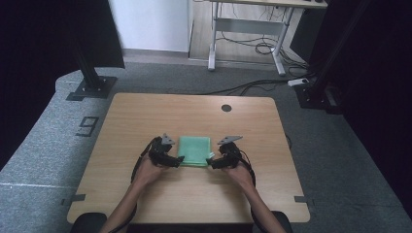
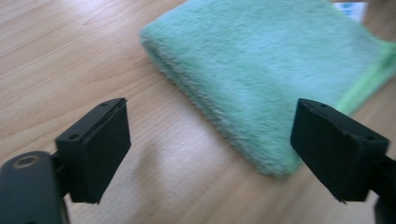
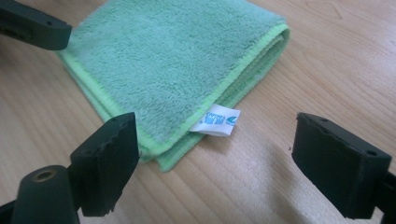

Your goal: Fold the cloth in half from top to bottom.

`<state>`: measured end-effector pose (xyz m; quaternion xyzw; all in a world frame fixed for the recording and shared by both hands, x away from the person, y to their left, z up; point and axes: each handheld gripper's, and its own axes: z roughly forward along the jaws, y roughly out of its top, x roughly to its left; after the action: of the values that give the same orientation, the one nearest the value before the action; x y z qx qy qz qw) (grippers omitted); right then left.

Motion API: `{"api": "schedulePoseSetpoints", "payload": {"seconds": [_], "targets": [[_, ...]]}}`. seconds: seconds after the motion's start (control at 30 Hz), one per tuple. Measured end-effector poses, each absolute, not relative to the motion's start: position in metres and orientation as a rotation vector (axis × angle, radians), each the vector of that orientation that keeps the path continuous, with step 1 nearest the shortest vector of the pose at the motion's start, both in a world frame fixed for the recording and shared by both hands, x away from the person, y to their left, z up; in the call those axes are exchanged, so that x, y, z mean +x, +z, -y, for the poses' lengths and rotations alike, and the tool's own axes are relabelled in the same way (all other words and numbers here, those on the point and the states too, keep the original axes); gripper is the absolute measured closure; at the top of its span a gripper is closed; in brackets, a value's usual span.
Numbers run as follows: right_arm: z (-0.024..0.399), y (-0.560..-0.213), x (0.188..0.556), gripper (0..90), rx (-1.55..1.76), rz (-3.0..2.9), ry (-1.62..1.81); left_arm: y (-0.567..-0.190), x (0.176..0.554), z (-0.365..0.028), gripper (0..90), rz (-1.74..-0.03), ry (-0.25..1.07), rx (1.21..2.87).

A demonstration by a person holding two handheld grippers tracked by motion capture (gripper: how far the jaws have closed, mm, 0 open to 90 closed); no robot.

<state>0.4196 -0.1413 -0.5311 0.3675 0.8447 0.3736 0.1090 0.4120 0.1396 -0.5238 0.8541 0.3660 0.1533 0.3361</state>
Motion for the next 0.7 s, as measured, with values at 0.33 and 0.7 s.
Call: {"api": "schedulePoseSetpoints", "payload": {"seconds": [0.33, 0.7], "targets": [[0.151, -0.52, 0.408, 10.1, 1.055, -2.476, 1.1, -0.514, 0.4, -0.144, 4.3, -0.91, 0.381, 2.269], [0.163, -0.511, 0.394, 6.6, 1.024, -2.456, 1.09, -0.505, 0.386, -0.157, 0.0, -0.875, 0.404, 2.268]]}}
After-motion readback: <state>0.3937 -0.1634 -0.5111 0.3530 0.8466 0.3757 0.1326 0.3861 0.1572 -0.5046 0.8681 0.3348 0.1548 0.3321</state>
